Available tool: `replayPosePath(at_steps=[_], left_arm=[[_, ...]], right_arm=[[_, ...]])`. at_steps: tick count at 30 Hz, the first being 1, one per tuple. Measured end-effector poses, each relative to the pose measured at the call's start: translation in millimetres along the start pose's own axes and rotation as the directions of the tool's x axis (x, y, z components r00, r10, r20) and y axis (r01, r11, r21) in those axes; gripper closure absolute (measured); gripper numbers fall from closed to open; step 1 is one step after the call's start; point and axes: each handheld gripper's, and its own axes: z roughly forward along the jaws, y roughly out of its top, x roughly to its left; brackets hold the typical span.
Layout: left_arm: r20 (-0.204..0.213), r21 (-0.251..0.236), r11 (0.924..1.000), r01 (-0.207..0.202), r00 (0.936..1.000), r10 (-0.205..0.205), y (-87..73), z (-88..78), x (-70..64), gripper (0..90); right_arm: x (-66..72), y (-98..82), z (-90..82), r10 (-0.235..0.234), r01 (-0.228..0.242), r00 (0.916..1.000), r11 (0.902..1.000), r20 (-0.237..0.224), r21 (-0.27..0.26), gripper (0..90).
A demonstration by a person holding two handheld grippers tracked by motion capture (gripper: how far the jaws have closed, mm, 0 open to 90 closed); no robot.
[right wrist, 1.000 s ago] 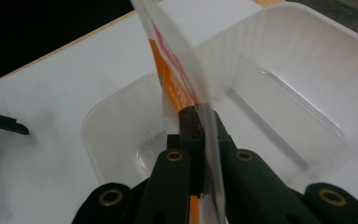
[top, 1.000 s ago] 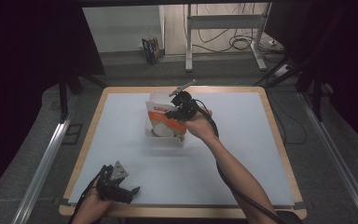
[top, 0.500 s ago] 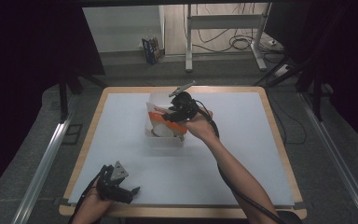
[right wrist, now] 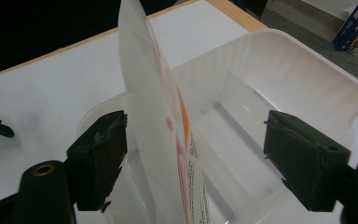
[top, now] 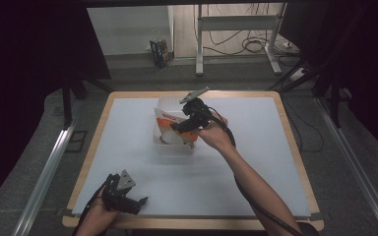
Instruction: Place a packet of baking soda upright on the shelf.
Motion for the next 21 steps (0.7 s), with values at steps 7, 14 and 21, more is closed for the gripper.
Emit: replayPosePath(at_steps=[7,14,21], left_arm=[[0.000,0.001,1.0000,0.000,1.0000,0.000,0.0,0.2,-0.1,1.5],[-0.001,0.001,1.0000,0.000,1.0000,0.000,-0.1,0.1,-0.2,1.5],[0.000,0.002,1.0000,-0.001,1.0000,0.001,-0.1,0.1,-0.2,1.5]], right_arm=[[1.1,-5.8,-8.0,0.004,-0.004,0.9999,0.9999,-0.013,-0.013,11.3],[3.9,-9.6,-18.4,-0.017,0.016,0.9994,0.9998,-0.029,-0.015,3.9],[6.6,-14.2,-25.7,-0.036,0.036,0.9992,0.9992,-0.017,-0.016,2.0]])
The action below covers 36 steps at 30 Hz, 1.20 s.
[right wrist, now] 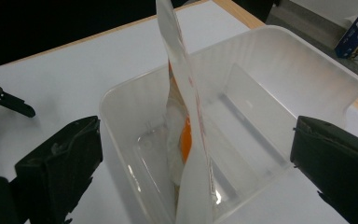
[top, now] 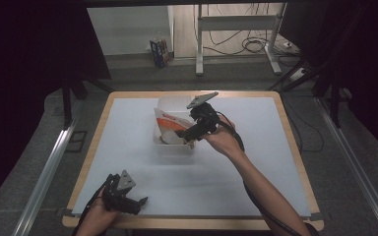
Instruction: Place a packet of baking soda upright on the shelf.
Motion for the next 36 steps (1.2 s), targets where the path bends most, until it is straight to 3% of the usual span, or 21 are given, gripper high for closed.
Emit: replayPosePath(at_steps=[8,36], left_arm=[[0.001,0.002,1.0000,-0.002,1.0000,0.002,0.1,0.1,0.0,1.6],[-0.001,0.000,1.0000,-0.002,1.0000,0.002,0.2,0.2,-0.3,1.6]], right_arm=[[1.1,-7.4,-7.6,-0.019,0.019,0.9998,0.9998,0.009,0.002,1.6],[9.6,-33.4,-24.0,-0.014,0.014,0.9997,0.9999,0.020,-0.007,1.9]])
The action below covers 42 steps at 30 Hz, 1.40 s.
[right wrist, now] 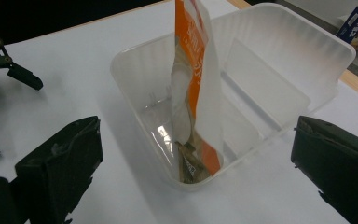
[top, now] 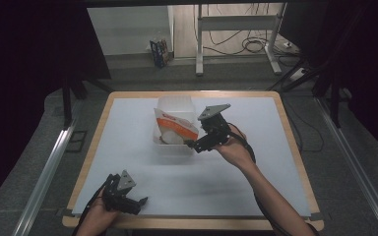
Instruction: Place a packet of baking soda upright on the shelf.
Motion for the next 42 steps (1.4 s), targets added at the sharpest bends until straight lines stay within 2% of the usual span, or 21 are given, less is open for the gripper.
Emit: replayPosePath(at_steps=[20,24,26,29,34,42], left_arm=[[0.004,0.003,1.0000,0.001,1.0000,-0.001,0.2,0.1,0.2,1.7],[0.004,0.002,1.0000,0.000,1.0000,0.000,0.1,0.2,0.2,1.7],[0.003,0.002,1.0000,-0.002,1.0000,0.002,0.2,0.2,0.0,1.7],[0.002,0.002,1.0000,-0.002,1.0000,0.002,0.2,0.1,-0.1,1.8],[0.000,0.002,1.0000,-0.004,1.0000,0.004,0.2,-0.1,-0.6,1.8],[0.000,0.001,1.0000,-0.008,1.0000,0.008,0.1,-0.3,-0.9,1.8]], right_arm=[[7.0,-24.4,-5.9,-0.016,0.016,0.9998,0.9997,-0.012,-0.021,0.7],[7.0,-30.0,-6.3,-0.004,0.003,0.9999,0.9998,-0.016,-0.021,0.0],[6.4,-35.6,-7.1,0.019,-0.020,0.9996,0.9995,-0.019,-0.024,0.0],[6.3,-37.5,-8.9,0.023,-0.023,0.9997,0.9995,-0.011,-0.020,0.0],[7.1,-43.3,-18.7,0.054,-0.054,0.9985,0.9974,-0.011,-0.048,0.0],[10.1,-49.3,-26.2,0.052,-0.051,0.9986,0.9972,0.007,-0.054,0.0]])
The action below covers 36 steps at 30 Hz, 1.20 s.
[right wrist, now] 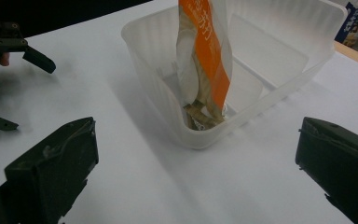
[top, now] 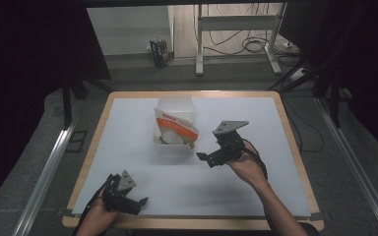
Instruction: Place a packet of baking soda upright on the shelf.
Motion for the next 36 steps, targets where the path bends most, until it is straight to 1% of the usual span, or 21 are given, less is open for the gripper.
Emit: replayPosePath(at_steps=[7,10,15,23,28,34,36], left_arm=[[0.001,-0.001,1.0000,-0.003,1.0000,0.003,0.0,0.1,0.0,1.8],[0.002,0.000,1.0000,-0.003,1.0000,0.003,0.0,0.1,0.0,1.9],[0.001,0.000,1.0000,-0.004,1.0000,0.004,0.1,0.0,-0.2,1.9],[0.002,-0.001,1.0000,-0.005,1.0000,0.005,-0.1,0.0,-0.3,1.9],[0.003,-0.001,1.0000,-0.003,1.0000,0.003,-0.1,0.0,-0.1,1.9],[0.003,-0.002,1.0000,-0.003,1.0000,0.003,-0.1,0.0,-0.2,1.9],[0.002,-0.001,1.0000,-0.003,1.0000,0.003,-0.1,0.0,-0.2,1.9]], right_arm=[[3.2,-5.5,-5.9,0.003,-0.003,0.9999,1.0000,0.013,0.003,0.0],[4.1,-7.9,-8.9,0.023,-0.023,0.9996,0.9997,0.018,-0.005,0.0],[5.8,-10.5,-12.8,0.029,-0.029,0.9991,0.9996,0.030,-0.004,0.0],[9.9,-14.3,-15.2,0.009,-0.010,0.9986,0.9997,0.052,0.020,0.0],[12.0,-18.2,-16.3,0.004,-0.006,0.9983,0.9995,0.058,0.032,0.0],[12.2,-23.6,-23.3,0.012,-0.013,0.9979,0.9996,0.064,0.027,0.0],[12.1,-25.3,-26.0,0.008,-0.010,0.9977,0.9996,0.067,0.028,0.0]])
